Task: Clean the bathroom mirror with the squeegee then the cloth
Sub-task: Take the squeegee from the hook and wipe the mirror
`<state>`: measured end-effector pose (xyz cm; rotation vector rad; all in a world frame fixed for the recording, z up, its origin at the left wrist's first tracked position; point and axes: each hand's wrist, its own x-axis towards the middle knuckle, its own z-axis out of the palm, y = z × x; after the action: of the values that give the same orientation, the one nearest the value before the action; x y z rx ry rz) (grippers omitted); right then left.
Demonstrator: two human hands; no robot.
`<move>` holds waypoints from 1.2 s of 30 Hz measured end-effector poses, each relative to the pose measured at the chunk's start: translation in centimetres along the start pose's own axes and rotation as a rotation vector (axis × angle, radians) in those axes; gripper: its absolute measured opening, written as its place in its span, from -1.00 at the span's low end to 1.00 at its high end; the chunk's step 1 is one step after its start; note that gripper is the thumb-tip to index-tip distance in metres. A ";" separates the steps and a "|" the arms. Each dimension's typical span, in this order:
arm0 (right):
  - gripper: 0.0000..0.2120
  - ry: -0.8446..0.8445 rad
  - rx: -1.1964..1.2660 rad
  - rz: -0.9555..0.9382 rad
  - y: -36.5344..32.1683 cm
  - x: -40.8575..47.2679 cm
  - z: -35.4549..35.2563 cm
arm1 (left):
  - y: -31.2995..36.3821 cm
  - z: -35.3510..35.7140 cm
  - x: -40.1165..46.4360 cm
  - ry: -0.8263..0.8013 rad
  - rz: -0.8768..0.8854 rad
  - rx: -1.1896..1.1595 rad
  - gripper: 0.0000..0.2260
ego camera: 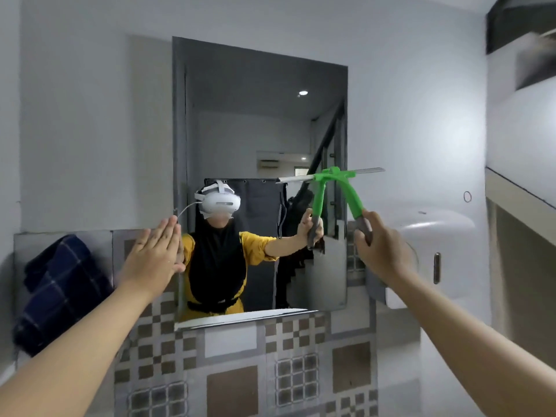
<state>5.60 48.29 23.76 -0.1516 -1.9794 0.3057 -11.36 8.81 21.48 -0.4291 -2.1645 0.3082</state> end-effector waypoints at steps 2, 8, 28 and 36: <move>-0.69 0.027 0.072 0.096 -1.7 -1.1 1.6 | 0.0 -0.1 0.0 0.021 0.009 -0.004 -0.12; -0.62 0.068 0.155 0.265 -5.7 -3.5 4.1 | -0.3 0.3 -0.1 0.088 0.035 -0.039 -0.14; -0.66 0.073 0.214 0.298 -9.6 -5.2 5.7 | -0.8 0.9 0.0 0.125 0.092 -0.126 -0.16; -0.66 0.082 0.261 0.340 -10.7 -5.3 6.7 | -0.8 0.9 0.0 0.131 0.085 -0.141 -0.14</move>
<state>2.04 35.79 19.45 -0.3277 -1.8093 0.7607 -12.24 7.98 21.23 -0.6062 -2.0503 0.1697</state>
